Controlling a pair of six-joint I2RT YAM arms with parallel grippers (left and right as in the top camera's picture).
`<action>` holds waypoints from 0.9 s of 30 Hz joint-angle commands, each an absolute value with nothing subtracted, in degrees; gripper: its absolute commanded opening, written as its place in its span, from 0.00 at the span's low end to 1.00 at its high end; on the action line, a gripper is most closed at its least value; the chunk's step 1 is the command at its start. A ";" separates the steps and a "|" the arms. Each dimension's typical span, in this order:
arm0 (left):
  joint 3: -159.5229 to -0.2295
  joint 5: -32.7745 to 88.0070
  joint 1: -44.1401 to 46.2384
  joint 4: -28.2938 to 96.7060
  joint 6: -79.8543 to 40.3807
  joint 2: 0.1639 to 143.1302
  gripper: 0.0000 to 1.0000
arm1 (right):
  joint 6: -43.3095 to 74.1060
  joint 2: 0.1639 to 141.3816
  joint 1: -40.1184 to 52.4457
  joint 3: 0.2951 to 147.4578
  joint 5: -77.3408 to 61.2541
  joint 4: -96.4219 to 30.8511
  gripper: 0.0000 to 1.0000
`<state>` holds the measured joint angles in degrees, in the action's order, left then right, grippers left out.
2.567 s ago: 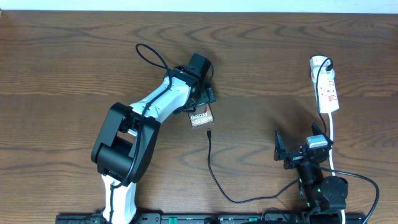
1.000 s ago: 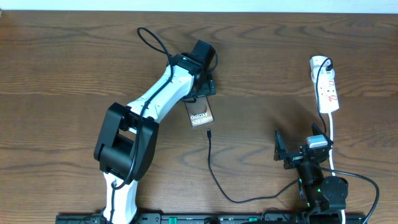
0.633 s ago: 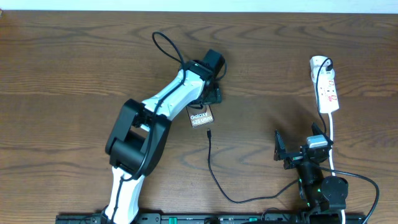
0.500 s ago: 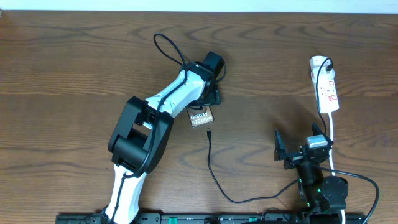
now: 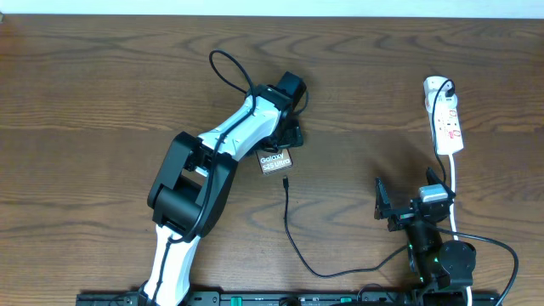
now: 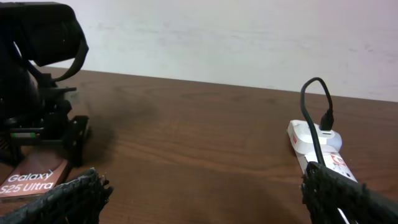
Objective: Plug charger to phone and switch on socket
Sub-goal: 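Lift the phone with the left gripper and raise it upright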
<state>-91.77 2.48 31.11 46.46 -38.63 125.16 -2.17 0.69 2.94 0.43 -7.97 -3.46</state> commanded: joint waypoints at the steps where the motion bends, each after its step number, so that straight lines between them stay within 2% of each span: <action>1: -92.01 7.09 30.96 46.70 -39.11 125.91 0.88 | -2.85 0.38 2.68 0.32 -8.29 -3.66 0.99; 4: -92.01 7.11 30.94 46.68 -39.09 125.91 0.88 | -2.85 0.38 2.68 0.32 -8.32 -3.66 0.99; 6: -92.01 7.09 30.94 46.72 -39.07 125.91 0.99 | -2.85 0.38 2.66 0.32 -8.29 -3.68 0.99; 12: -92.01 2.68 30.94 45.17 -39.11 125.91 0.99 | -2.85 0.38 2.68 0.32 -8.32 -3.66 0.99; 16: -92.01 2.13 30.94 44.58 -39.16 125.91 0.86 | -2.85 0.43 2.68 0.32 -8.32 -3.68 0.99; 20: -92.01 2.83 31.16 45.74 -39.35 125.91 0.83 | -2.85 0.45 2.68 0.32 -8.29 -3.68 0.99; 27: -92.01 8.25 31.77 49.34 -39.72 125.91 0.69 | -2.85 0.45 2.66 0.32 -8.29 -3.68 0.99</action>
<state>-92.14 4.62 31.09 47.68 -39.22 125.14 -2.17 0.69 2.94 0.43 -7.97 -3.46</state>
